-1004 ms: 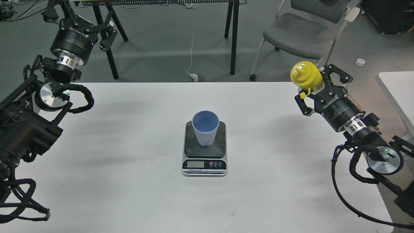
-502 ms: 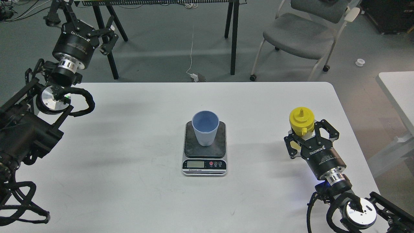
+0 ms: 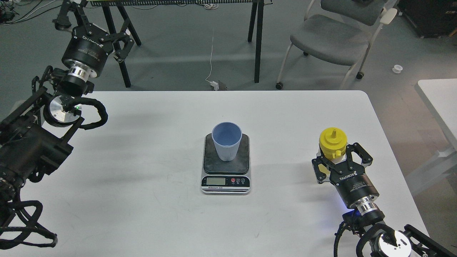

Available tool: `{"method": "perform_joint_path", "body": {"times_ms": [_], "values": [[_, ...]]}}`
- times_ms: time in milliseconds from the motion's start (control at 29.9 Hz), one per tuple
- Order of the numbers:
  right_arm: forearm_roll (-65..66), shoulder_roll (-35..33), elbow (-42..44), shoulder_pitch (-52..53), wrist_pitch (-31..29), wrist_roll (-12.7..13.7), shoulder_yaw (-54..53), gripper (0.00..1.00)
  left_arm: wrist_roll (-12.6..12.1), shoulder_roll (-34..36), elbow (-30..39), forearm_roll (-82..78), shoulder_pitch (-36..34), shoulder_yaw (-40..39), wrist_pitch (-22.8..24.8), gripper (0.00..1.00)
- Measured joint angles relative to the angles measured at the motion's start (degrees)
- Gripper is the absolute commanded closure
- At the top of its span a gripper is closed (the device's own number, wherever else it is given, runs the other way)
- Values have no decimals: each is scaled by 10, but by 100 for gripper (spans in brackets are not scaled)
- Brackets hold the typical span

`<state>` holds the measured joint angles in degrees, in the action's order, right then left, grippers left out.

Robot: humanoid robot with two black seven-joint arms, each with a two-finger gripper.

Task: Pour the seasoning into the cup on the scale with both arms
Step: 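Lower the upright yellow bottle back onto the table with the right gripper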

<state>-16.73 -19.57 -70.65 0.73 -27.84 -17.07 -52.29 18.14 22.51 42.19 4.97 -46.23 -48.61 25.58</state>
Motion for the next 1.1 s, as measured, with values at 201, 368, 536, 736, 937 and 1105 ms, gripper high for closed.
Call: {"method": "perform_joint_path", "body": {"times_ms": [201,368,536,736,937,1105], "values": [[0,3,35,0,-1,10,-2,57,0,0,0,-1,0,0,0,1],[0,8,43,1,-2,11,-2,53,0,0,0,-1,0,0,-11,1],[-1,9,45,2,-2,11,-2,46,0,0,15,-2,0,0,-18,1],[-1,9,55,2,-2,11,-2,37,0,0,18,-2,0,0,-23,1],[-1,9,58,-1,-2,11,-2,27,0,2,18,-2,0,0,-23,1],[-4,8,57,-4,-2,9,-3,22,0,3,18,-2,0,-1,-23,1]]}}
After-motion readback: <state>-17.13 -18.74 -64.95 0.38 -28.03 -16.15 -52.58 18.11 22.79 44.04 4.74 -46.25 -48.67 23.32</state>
